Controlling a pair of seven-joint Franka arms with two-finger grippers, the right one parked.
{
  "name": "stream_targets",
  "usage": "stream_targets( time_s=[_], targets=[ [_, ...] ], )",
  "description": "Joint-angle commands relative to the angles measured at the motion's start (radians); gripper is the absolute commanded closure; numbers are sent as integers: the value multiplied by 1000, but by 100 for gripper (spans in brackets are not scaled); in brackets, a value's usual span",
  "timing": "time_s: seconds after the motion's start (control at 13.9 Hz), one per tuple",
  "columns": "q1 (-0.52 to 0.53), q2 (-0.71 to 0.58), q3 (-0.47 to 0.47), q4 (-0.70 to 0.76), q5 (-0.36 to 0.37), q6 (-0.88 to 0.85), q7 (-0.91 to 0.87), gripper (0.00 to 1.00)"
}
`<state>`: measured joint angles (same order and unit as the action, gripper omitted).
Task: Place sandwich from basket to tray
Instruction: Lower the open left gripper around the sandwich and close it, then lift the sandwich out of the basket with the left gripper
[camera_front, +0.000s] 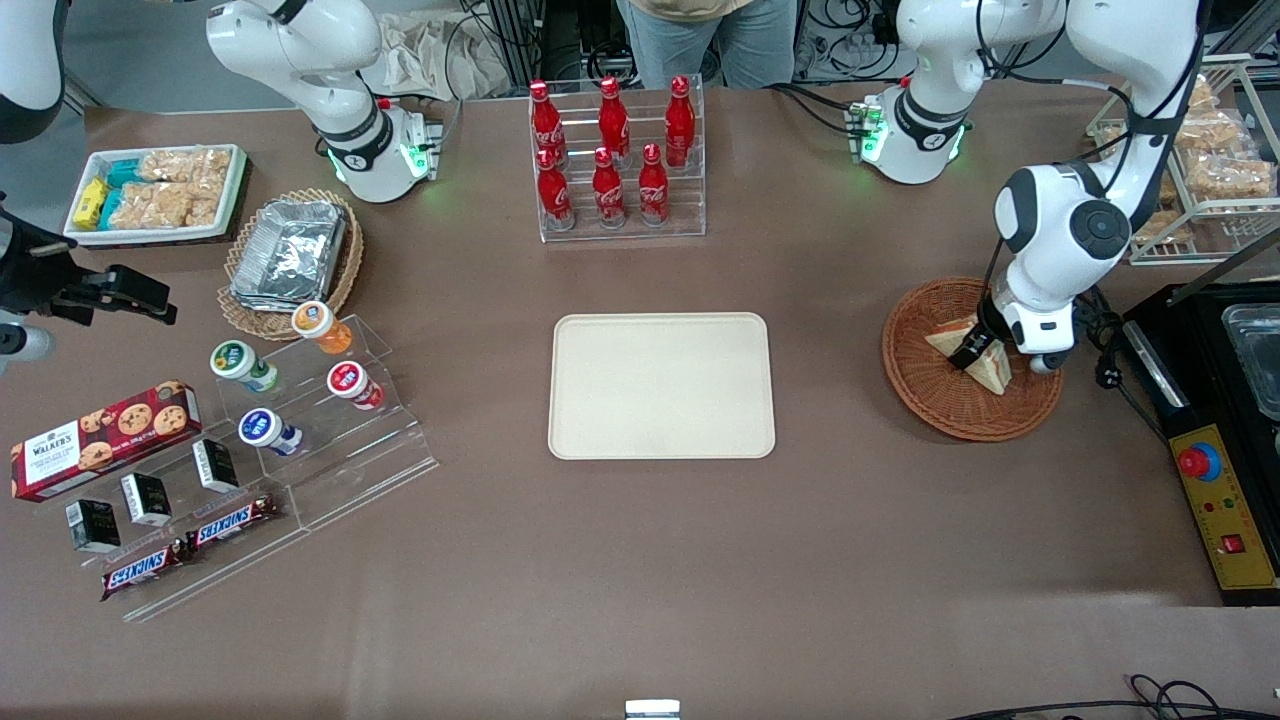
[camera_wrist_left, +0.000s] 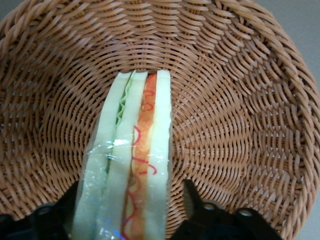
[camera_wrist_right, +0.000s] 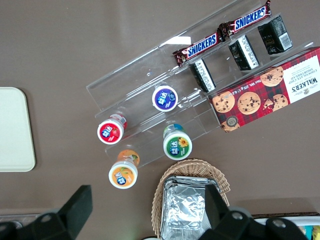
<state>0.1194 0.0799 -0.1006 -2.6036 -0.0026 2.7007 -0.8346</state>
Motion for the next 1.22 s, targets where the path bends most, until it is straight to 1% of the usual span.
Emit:
stream_targets(
  time_s=[0.0,0.07,0.22,0.29,0.43,0.58,0.72,0.79,0.94,1.01,1.15],
  targets=[
    [5,3,-8,-10,10,36,-26,64],
    [5,3,-8,-10,10,36,-26,78],
    [2,3,-8,-9,10,34,-21,97],
    [0,3,-8,-7,10,34,-17,100],
    [-3,-8,-8,-3,12,25,-11,100],
    [-4,-58,-11,5,12,-20,-8,100],
    [-6,-151,-14,28,16,-141,-5,100],
    [-7,-207,-21,48,19,-230,15,100],
    [-7,-294,-40,103,16,-416,101,100],
    [-9,-330,-45,112,15,-461,144,100],
    [-33,-382,-64,117,-3,-476,195,100]
  ],
)
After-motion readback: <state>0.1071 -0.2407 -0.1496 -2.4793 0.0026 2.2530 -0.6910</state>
